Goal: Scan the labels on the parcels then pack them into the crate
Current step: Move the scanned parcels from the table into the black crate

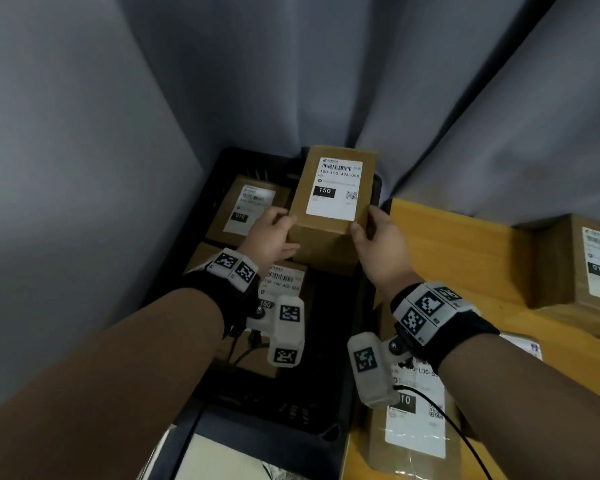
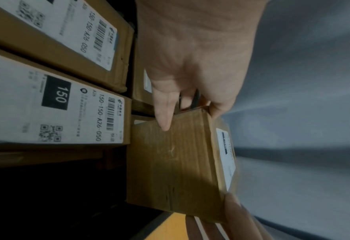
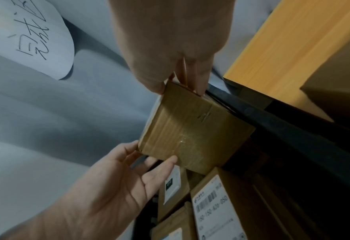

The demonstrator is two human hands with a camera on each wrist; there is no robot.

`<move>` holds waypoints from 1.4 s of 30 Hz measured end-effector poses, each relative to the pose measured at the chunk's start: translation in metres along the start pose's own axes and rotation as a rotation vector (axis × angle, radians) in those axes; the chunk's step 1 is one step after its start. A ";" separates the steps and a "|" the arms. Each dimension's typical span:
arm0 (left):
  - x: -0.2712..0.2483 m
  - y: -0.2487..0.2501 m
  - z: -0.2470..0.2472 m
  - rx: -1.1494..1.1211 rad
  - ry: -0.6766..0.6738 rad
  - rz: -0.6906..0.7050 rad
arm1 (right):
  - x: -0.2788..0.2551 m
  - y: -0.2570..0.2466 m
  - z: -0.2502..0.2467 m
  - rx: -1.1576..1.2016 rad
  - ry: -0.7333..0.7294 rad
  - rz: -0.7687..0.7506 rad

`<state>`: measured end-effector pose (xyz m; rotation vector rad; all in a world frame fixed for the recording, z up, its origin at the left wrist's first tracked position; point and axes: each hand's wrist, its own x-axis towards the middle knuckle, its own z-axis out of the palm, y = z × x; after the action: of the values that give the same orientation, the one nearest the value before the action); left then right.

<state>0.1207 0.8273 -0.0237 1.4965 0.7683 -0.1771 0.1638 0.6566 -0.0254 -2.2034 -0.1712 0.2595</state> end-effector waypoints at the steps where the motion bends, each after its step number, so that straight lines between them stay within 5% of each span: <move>1: 0.000 -0.004 0.001 0.054 -0.033 -0.005 | 0.000 0.005 0.002 0.005 -0.031 0.011; 11: -0.001 0.010 0.011 0.539 -0.132 0.147 | 0.010 0.023 -0.006 -0.212 -0.197 0.059; 15: -0.004 0.008 0.017 0.779 -0.033 0.154 | 0.012 0.019 -0.014 -0.428 -0.405 0.030; 18: -0.009 0.004 0.021 0.894 0.074 0.177 | 0.009 0.018 -0.028 -0.359 -0.501 0.064; 24: -0.046 0.011 0.039 0.728 0.224 0.272 | -0.027 0.053 -0.078 -0.358 -0.210 0.073; 32: -0.123 0.006 0.101 0.661 0.005 0.370 | -0.088 0.109 -0.177 -0.540 -0.207 0.151; 37: -0.145 -0.038 0.134 0.777 -0.115 0.188 | -0.120 0.131 -0.203 -0.484 -0.200 0.115; 42: -0.160 -0.072 0.161 0.738 -0.164 0.126 | -0.146 0.144 -0.195 -0.190 -0.286 0.392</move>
<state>0.0150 0.6142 -0.0118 2.1858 0.4873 -0.5224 0.0750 0.3884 -0.0078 -2.3680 0.0872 0.8060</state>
